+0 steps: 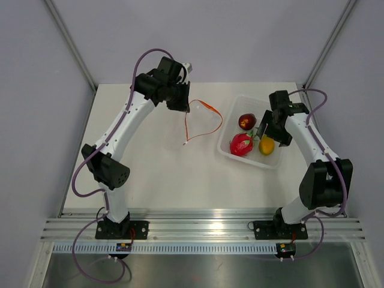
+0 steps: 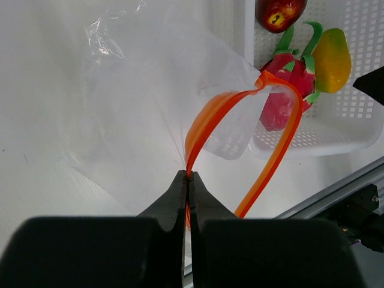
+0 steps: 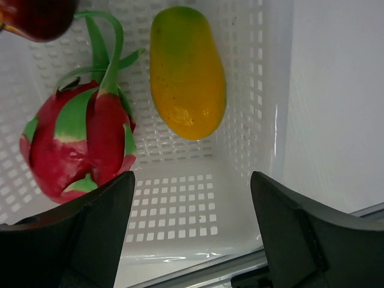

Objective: Place the food in the zip-top bag and seal the zipper
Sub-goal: Pick up the fake fruit from the bin.

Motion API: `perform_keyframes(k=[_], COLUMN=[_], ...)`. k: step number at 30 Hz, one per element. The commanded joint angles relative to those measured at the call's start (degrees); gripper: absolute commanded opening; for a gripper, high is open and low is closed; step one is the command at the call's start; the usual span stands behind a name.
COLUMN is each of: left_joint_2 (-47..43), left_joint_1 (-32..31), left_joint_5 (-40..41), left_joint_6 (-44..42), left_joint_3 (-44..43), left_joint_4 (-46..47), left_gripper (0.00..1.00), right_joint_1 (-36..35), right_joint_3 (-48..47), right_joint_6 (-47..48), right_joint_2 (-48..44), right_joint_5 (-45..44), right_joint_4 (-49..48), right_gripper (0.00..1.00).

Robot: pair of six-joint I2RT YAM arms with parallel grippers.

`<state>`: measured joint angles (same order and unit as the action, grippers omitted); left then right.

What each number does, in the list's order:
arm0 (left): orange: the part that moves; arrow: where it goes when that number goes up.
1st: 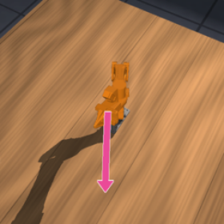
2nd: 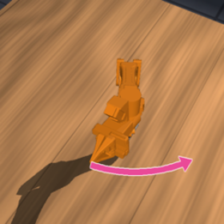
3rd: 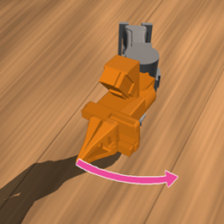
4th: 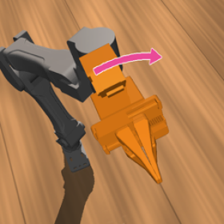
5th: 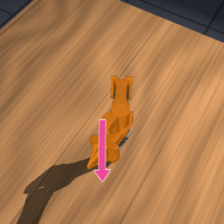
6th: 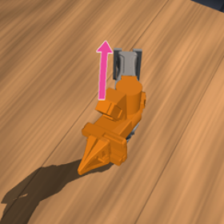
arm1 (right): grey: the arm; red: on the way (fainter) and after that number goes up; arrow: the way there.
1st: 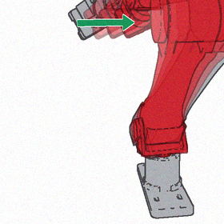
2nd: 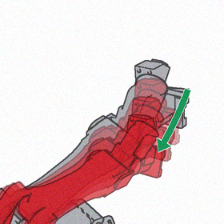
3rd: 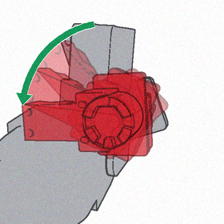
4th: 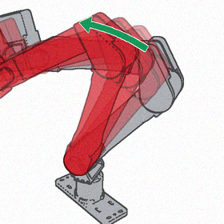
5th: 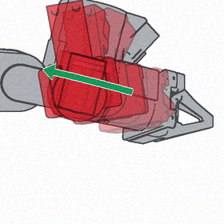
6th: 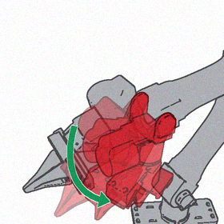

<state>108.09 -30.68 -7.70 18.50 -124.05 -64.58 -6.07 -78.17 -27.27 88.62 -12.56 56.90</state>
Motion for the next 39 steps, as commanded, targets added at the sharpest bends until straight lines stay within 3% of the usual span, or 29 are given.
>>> perform_keyframes(k=[1, 16, 18, 19, 23, 29, 39], left_joint_2=[0.5, -0.8, -1.0, -1.0, -1.3, -1.9, -1.7], left_joint_1=[0.1, 0.0, 0.1, 0.1, 0.1, 0.1, 0.2], left_joint_5=[-0.3, 0.3, 0.3, 0.1, 0.1, -0.2, -1.3], left_joint_6=[0.3, -0.5, -0.3, -0.3, -0.2, -0.3, 0.0], left_joint_3=[-2.0, 0.3, 0.8, 1.0, 1.6, 1.8, 2.6], left_joint_4=[1.7, 2.3, 2.4, 2.4, 2.6, 3.1, 3.8], left_gripper=[0.0, 0.0, 0.0, 0.0, 0.0, 0.0, 0.0], right_joint_1=[1.8, 3.9, 4.0, 4.0, 4.0, 4.0, 3.9], right_joint_3=[-0.3, -1.0, -0.4, -0.4, -1.0, -2.6, -8.7], right_joint_6=[2.8, 3.2, 3.1, 3.2, 3.4, 2.4, 4.7], right_joint_2=[2.1, 18.7, 18.2, 17.8, 14.0, 6.5, -3.4], right_joint_5=[2.4, 6.8, 6.2, 5.9, 4.9, 5.9, 14.8], right_joint_4=[-5.7, -13.1, -13.4, -13.3, -11.4, -6.7, 0.0], right_gripper=[0.84, 0.79, 0.73, 0.63, 0.46, 0.47, 0.48])
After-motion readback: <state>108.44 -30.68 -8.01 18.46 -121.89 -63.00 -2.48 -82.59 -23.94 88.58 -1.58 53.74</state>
